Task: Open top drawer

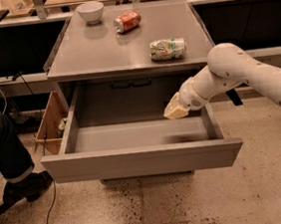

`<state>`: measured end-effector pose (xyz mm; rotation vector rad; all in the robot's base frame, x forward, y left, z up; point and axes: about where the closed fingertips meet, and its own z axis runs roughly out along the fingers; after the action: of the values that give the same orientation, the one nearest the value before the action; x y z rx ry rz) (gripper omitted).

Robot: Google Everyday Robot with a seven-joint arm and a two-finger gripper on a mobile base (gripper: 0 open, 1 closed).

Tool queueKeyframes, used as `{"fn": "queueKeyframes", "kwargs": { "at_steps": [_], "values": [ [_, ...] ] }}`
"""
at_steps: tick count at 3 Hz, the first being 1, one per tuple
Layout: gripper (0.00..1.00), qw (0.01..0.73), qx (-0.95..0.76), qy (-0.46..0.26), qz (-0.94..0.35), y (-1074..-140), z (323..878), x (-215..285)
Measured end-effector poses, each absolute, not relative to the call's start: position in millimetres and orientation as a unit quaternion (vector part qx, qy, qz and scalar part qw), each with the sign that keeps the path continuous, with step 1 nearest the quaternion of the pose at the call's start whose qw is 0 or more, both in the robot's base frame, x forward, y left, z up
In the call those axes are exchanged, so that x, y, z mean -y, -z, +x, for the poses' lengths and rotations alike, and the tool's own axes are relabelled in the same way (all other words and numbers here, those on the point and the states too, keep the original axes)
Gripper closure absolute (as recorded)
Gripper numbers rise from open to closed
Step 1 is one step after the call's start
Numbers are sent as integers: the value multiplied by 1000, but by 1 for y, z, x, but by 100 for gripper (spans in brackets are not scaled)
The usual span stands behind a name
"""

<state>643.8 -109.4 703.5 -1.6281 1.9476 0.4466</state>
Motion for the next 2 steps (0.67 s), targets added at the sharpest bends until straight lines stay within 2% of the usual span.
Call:
{"fn": "queueKeyframes", "kwargs": {
  "at_steps": [2],
  "values": [
    [100, 277, -717, -229, -597, -679, 628, 91]
  ]
}}
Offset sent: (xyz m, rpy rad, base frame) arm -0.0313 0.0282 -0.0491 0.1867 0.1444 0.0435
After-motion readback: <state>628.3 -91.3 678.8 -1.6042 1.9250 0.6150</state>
